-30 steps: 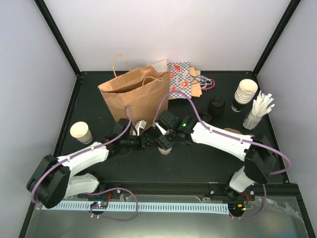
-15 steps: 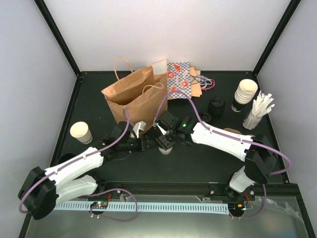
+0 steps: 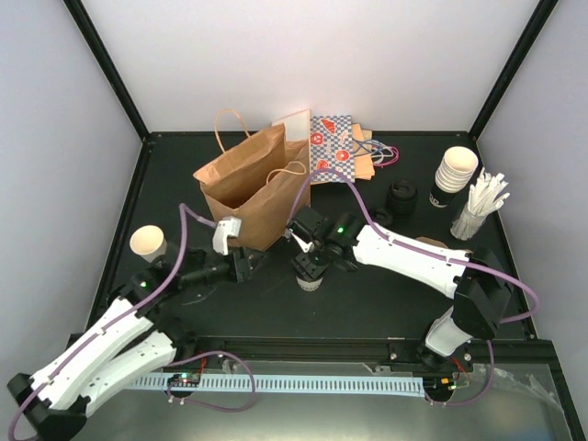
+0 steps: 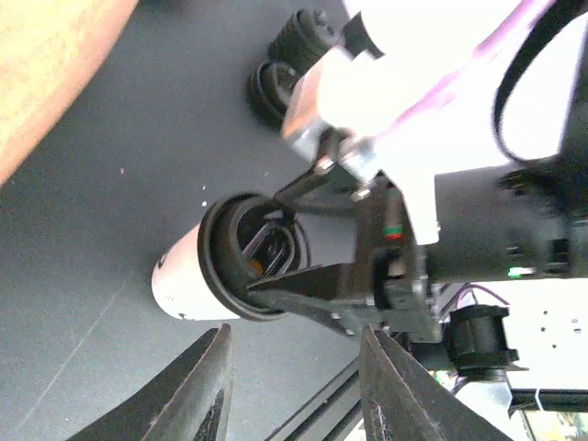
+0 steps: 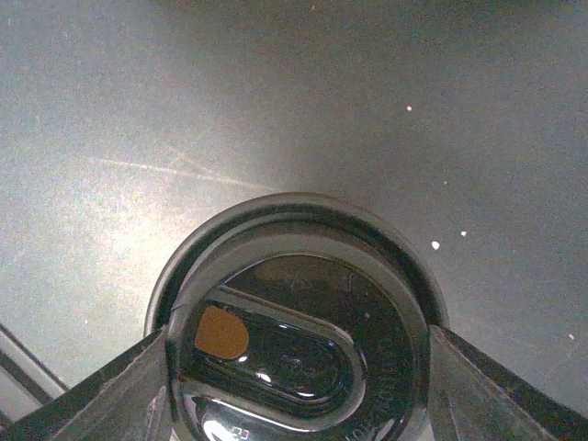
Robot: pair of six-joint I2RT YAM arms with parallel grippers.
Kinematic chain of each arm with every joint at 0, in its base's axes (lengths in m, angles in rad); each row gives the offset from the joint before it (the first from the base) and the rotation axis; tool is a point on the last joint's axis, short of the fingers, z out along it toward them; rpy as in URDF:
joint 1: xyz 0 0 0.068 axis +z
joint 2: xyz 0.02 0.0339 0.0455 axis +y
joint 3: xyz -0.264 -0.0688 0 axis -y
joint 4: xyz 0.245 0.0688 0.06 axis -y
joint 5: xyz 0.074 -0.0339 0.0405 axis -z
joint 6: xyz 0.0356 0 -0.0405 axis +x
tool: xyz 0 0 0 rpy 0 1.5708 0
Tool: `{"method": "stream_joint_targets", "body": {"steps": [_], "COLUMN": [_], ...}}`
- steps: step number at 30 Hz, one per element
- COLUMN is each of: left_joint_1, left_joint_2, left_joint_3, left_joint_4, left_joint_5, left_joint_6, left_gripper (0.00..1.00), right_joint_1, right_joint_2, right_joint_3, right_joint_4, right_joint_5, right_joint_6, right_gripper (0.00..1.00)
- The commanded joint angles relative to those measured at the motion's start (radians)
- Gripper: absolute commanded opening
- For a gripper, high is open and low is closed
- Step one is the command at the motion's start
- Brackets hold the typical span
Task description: Pack the takeout coffee
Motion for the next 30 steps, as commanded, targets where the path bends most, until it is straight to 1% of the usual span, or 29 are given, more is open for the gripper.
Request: {"method": "stream_joint_targets", "body": {"steps": [1,7,11,14,17,19,21,24,27,30], "left_joint_1": [-0.002,0.001,0.009,0.027,0.062,0.094,0.146,0.223,0.308,0.371], "left_joint_2": [-0.067,-0.020,0.037,0.095,0.171,0.230,0.275,0.351,0.434,0.518], "left_joint_3": [0.157,0.396,0.546,0.670,0.804,0.875,0.924,0.980,1.029,1.056], "left_joint_4": [-0.179,-0.374,-0.485,-0.575,-0.664,-0.701,-0.706,-0.693,-0.672,-0.638], "left_joint_5": [-0.102,-0.205,-0.306,-0.422,-0.521,-0.552,-0.554,-0.540,-0.456,-0.369], "left_joint_6": [0.067,0.160,0.229,0.285,0.347,0.385,0.419,0.458,0.512,0.584], "left_gripper": [0.41,0.45,0.46,0.48,0.50,0.51,0.56,0.68,0.75,0.80], "right_joint_1": [0.012,0.014,0.025,0.049,0.071,0.079,0.088,0.093,0.094,0.094], "right_joint_2": [-0.005,-0.046,-0.053,-0.033,-0.025,-0.024,-0.029,-0.042,-0.068,-0.122], "right_joint_3": [0.032,0.042,-0.021,-0.079,-0.133,-0.160,-0.174,-0.178,-0.169,-0.158], "right_joint_4": [-0.124,-0.154,-0.123,-0.100,-0.065,-0.046,-0.035,-0.026,-0.033,-0.038], "right_joint_5": [-0.040,-0.031,-0.013,0.027,0.028,0.028,0.035,0.050,0.059,0.053], "right_joint_6": [0.011,0.023,0.036,0.057,0.075,0.085,0.090,0.096,0.099,0.101], "right_gripper": [0.63,0.63,0.63,0.63,0.63,0.63,0.63,0.62,0.62,0.62]}}
